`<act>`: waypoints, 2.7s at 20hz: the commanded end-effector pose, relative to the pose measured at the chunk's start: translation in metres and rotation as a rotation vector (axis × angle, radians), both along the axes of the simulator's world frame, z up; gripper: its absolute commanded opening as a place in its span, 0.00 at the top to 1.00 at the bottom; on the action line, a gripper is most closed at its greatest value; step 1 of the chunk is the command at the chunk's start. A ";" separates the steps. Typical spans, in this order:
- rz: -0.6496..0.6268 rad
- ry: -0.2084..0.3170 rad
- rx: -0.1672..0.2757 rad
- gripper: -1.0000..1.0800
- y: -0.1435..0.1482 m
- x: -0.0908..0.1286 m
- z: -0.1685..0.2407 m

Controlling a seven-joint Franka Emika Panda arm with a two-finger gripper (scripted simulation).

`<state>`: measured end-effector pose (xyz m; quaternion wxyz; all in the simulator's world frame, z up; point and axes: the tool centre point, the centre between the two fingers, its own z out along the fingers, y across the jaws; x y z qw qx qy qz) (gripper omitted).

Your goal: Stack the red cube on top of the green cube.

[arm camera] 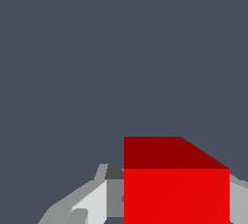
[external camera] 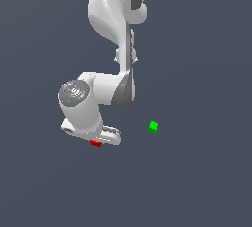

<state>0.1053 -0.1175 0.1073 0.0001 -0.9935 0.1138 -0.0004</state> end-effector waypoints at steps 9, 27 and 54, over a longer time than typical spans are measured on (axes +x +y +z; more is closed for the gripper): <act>0.000 0.000 0.000 1.00 0.001 0.001 0.012; 0.001 0.000 0.000 1.00 0.088 -0.037 -0.008; 0.000 0.001 0.000 0.04 0.255 -0.102 -0.047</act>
